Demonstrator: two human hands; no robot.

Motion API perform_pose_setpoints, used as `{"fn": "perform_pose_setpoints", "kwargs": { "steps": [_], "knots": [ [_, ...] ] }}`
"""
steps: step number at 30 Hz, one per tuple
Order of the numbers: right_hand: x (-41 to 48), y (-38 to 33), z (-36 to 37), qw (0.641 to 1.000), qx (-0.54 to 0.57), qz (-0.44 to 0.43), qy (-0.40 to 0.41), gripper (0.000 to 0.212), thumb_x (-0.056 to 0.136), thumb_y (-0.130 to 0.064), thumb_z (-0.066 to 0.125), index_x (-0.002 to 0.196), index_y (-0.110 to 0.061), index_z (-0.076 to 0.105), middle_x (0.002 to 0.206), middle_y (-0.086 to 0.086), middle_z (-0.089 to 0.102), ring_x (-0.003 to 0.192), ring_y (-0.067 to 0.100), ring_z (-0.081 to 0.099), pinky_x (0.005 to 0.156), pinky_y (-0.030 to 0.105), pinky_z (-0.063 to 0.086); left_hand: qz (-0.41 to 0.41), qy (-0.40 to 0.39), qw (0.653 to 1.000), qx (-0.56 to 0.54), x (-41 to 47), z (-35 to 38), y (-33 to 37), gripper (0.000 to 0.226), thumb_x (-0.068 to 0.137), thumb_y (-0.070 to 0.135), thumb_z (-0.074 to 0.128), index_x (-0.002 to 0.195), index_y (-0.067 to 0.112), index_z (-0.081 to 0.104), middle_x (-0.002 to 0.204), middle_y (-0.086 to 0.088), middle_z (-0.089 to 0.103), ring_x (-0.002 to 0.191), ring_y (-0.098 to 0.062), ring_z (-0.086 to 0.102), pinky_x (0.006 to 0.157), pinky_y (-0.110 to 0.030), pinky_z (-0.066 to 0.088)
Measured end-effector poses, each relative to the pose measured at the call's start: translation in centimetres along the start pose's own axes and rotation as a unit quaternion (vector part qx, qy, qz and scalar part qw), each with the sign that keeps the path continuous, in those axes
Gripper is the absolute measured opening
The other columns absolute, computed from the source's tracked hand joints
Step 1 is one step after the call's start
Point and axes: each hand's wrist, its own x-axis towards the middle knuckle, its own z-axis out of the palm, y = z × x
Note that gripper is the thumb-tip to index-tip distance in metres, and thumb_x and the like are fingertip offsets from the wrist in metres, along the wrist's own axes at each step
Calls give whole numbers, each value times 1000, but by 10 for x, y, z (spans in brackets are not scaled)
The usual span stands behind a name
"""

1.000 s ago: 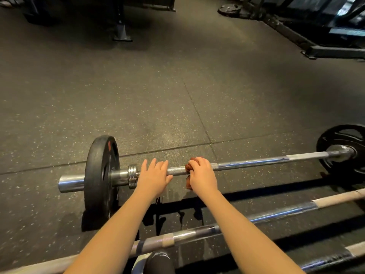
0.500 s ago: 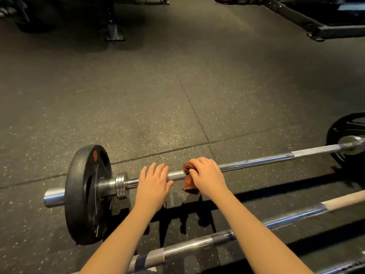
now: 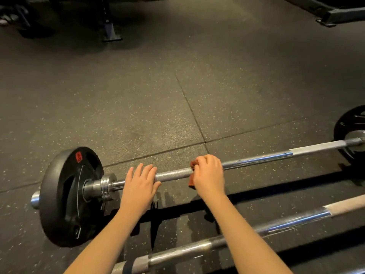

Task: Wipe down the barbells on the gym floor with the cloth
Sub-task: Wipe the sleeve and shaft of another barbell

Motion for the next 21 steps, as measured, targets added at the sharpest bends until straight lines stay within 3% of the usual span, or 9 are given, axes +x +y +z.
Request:
{"fn": "perform_pose_setpoints", "kwargs": {
  "steps": [4,7,9,12,15,18,21],
  "knots": [
    [-20,-29,18,994,28,-106,-26,14,89,-19,58,102,-16,62,115,3,56,114,26,46,104,42,38,-3,-13,1000,15,3,-2,1,54,89,47,32,116,13,64,117,-4,65,114,-33,59,94,-53,45],
    [-1,3,0,984,8,-162,-72,19,92,-24,54,108,-18,62,112,1,57,106,24,50,95,36,39,-10,-18,1000,19,4,-1,2,41,90,43,54,115,12,66,115,-5,66,113,-34,60,93,-54,46],
    [7,25,-10,991,-12,-120,-56,21,95,-28,47,106,-18,62,108,2,57,102,26,51,92,36,38,-12,-19,1000,14,3,-1,4,42,82,38,70,114,12,66,113,-6,67,112,-34,61,92,-54,47],
    [1,21,-5,1000,0,-19,-10,21,96,-25,48,107,-15,62,114,4,55,110,26,47,100,37,36,-13,-17,1000,15,2,-2,6,44,77,36,76,112,12,67,109,-6,68,108,-34,62,89,-54,48],
    [-20,-11,10,997,19,-79,-18,18,93,-22,55,109,-15,62,121,5,54,117,26,44,106,41,36,-20,-34,999,21,3,-3,6,43,79,37,74,113,12,67,109,-6,68,108,-34,62,89,-55,48],
    [-11,5,-1,983,4,-175,-63,21,93,-25,56,112,-17,62,121,3,56,113,25,49,100,39,39,-20,-44,999,24,0,-3,7,42,88,42,58,117,12,65,111,-6,67,111,-34,61,91,-55,47],
    [4,39,-15,990,-31,-129,-51,26,94,-31,44,105,-18,64,108,1,59,101,25,54,89,38,40,-22,-56,998,3,-1,-8,11,55,94,48,37,129,12,58,124,-6,63,124,-33,52,101,-53,40]
  ]
}}
